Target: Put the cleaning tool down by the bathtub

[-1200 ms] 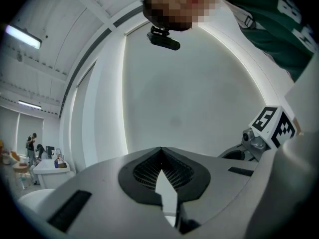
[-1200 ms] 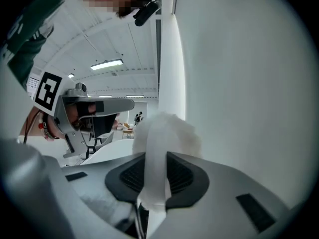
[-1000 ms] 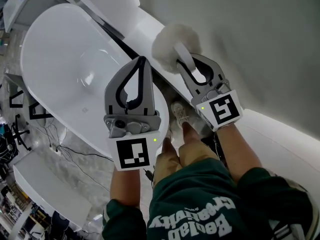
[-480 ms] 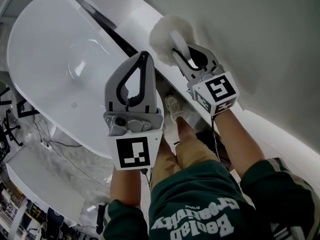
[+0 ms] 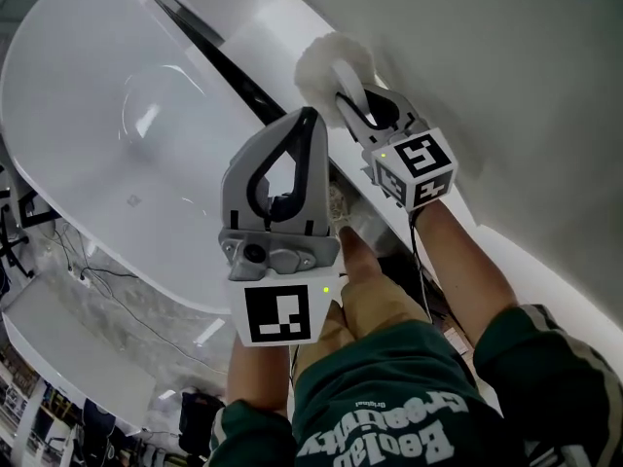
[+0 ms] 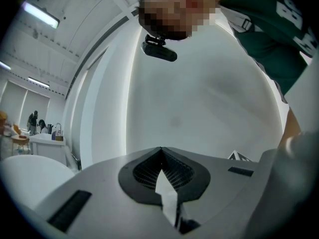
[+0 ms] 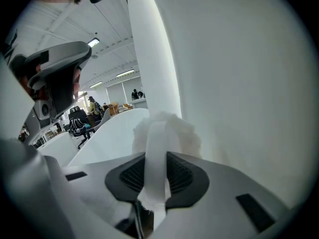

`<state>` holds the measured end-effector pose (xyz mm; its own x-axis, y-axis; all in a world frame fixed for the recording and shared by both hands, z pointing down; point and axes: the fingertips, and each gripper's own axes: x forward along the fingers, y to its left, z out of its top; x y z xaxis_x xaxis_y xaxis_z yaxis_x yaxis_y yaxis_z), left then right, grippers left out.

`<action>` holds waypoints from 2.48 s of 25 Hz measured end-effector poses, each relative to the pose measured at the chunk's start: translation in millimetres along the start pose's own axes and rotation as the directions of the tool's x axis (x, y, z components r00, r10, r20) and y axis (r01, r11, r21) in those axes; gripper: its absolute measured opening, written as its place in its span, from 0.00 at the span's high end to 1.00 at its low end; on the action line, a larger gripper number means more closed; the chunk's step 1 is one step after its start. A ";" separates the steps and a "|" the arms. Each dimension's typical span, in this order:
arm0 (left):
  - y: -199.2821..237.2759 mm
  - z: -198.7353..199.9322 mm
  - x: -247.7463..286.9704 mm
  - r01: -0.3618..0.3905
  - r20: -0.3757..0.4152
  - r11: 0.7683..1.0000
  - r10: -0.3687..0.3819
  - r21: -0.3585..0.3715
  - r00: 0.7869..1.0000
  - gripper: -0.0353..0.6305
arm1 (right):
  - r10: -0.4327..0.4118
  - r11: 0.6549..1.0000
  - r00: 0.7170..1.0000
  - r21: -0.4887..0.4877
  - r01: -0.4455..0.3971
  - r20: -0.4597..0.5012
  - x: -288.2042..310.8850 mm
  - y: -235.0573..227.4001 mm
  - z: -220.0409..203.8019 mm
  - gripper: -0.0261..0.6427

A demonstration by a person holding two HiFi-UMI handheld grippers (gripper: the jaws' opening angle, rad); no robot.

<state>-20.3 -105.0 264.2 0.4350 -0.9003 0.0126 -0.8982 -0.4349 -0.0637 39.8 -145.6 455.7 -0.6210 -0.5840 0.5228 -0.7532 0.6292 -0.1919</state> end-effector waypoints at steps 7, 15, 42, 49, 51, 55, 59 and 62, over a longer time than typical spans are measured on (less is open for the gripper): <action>4.6 -22.3 -2.6 -0.012 -0.043 1.000 0.012 0.001 0.999 0.94 | 0.007 1.000 0.997 0.020 -0.006 -0.074 28.8 -10.8 -30.2 0.82; 5.3 -40.2 3.1 -0.048 -0.049 0.999 0.047 -0.019 0.998 0.94 | 0.026 0.999 0.991 0.032 -0.022 -0.130 53.2 -15.1 -50.2 0.82; 10.0 -74.7 0.5 -0.085 -0.114 0.994 0.077 -0.063 0.991 0.94 | -0.067 0.998 0.884 -0.033 0.058 -0.463 117.3 -73.7 -173.5 0.82; 12.9 -85.1 -1.9 -0.096 -0.131 0.993 0.086 -0.073 0.988 0.94 | -0.088 0.996 0.855 -0.054 0.070 -0.511 123.6 -80.7 -189.8 0.82; 13.6 -86.7 -2.1 -0.098 -0.136 0.992 0.087 -0.075 0.987 0.94 | -0.090 0.996 0.848 -0.057 0.071 -0.522 124.4 -80.9 -192.6 0.82; 14.0 -89.7 -0.3 -0.098 -0.137 0.990 0.084 -0.098 0.987 0.94 | -0.067 0.998 0.830 -0.046 0.049 -0.553 129.0 -79.8 -203.3 0.82; 14.4 -91.7 1.0 -0.098 -0.138 0.990 0.083 -0.106 0.987 0.94 | -0.046 0.999 0.818 -0.049 0.022 -0.574 134.2 -79.1 -210.0 0.82; 15.3 -93.2 1.6 -0.104 -0.141 0.988 0.088 -0.111 0.986 0.94 | -0.039 0.999 0.819 -0.032 0.026 -0.573 138.6 -79.9 -209.9 0.82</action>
<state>-39.2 -114.6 356.3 0.3414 -0.9283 0.1471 -0.9399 -0.3382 0.0470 59.5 -169.2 717.8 -0.3549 -0.2091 0.9112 -0.7616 0.6299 -0.1521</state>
